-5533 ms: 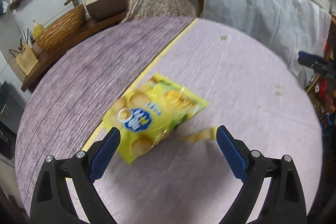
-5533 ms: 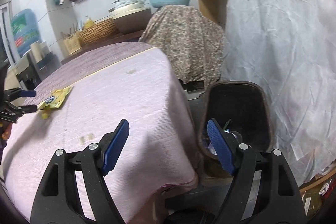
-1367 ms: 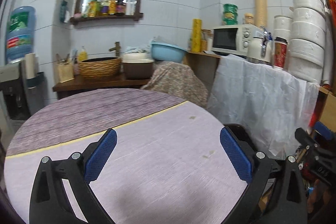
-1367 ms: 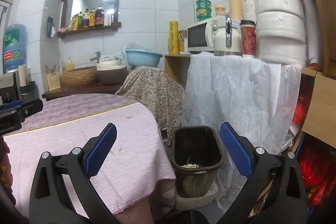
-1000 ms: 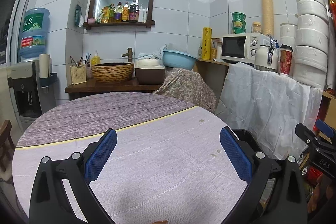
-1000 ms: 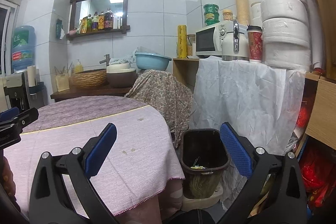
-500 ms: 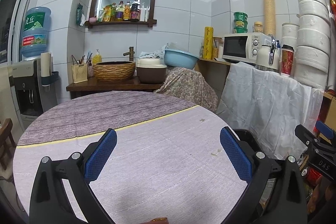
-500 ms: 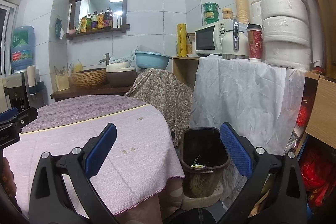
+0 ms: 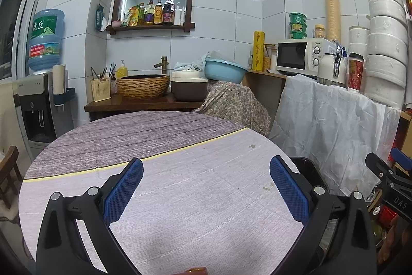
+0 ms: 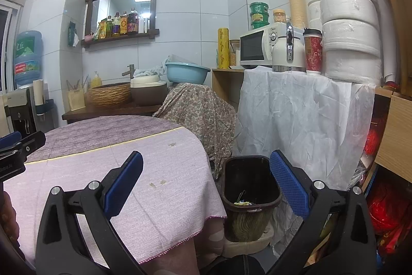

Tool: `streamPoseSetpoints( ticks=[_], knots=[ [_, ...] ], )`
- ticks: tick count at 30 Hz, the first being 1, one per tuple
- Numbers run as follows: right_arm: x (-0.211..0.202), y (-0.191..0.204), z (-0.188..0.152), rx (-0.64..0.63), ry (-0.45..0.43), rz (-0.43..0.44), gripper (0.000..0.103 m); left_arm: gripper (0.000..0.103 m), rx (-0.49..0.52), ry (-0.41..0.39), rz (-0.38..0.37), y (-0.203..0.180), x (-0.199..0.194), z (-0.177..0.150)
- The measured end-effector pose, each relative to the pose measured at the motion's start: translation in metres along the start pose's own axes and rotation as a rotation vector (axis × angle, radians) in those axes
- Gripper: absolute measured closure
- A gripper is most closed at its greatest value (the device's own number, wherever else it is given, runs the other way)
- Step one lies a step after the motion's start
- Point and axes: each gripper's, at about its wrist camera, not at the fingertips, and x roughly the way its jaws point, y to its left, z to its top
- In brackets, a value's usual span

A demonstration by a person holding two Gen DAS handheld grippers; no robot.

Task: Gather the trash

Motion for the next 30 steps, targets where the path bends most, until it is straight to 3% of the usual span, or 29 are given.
streamPoseSetpoints(
  ticks=[30],
  knots=[
    [0.0022,0.0021,-0.0028,0.007,0.008,0.000,0.006,0.005,0.017,0.012,0.019,0.0074,0.0048,0.0004]
  ],
)
